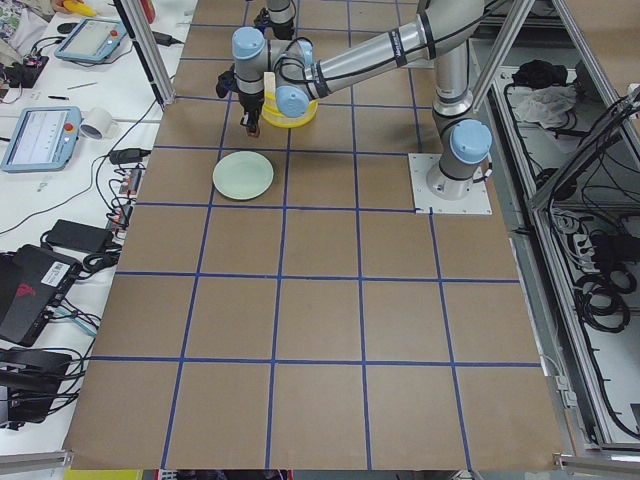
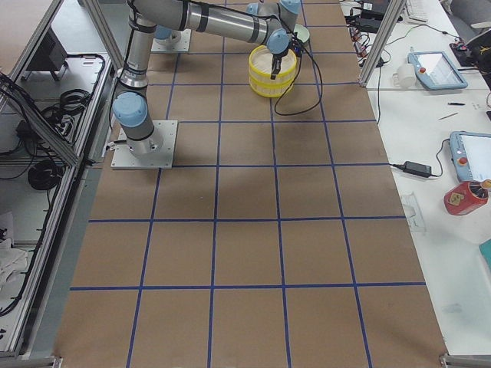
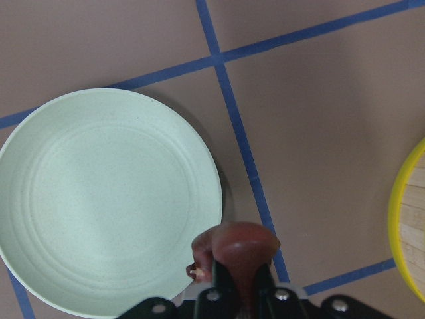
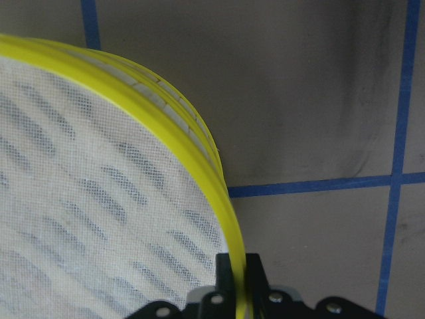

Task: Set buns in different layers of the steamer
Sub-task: 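Open and withdraw the right gripper while the left gripper holds the bun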

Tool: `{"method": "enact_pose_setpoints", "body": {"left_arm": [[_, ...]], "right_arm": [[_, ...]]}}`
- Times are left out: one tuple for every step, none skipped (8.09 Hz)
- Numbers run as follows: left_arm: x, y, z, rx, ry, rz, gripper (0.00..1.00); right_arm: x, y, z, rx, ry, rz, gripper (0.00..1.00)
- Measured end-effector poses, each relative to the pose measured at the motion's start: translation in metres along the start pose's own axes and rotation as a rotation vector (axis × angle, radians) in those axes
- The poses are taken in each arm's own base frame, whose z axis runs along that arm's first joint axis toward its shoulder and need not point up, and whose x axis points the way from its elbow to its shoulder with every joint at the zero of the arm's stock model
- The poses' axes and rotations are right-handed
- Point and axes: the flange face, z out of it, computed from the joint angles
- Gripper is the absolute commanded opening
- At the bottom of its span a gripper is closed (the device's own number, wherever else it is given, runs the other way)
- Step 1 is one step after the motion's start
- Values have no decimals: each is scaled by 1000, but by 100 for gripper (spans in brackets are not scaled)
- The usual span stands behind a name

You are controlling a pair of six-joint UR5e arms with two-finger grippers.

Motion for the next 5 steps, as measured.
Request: {"method": "enact_pose_setpoints", "body": {"left_arm": [[0,0,0,0,0,4,0],[0,0,0,0,1,8,0],[0,0,1,-1,1,10,0],[2,0,-1,2,0,11,0],[12,-1,-6,9,-3,14,0]], "right_arm": [[0,0,0,2,-1,1,74],[0,0,0,2,-1,1,94],[0,0,1,1,0,6,100],[0,0,1,1,0,18,100],[0,1,0,3,-1,28,100]]}}
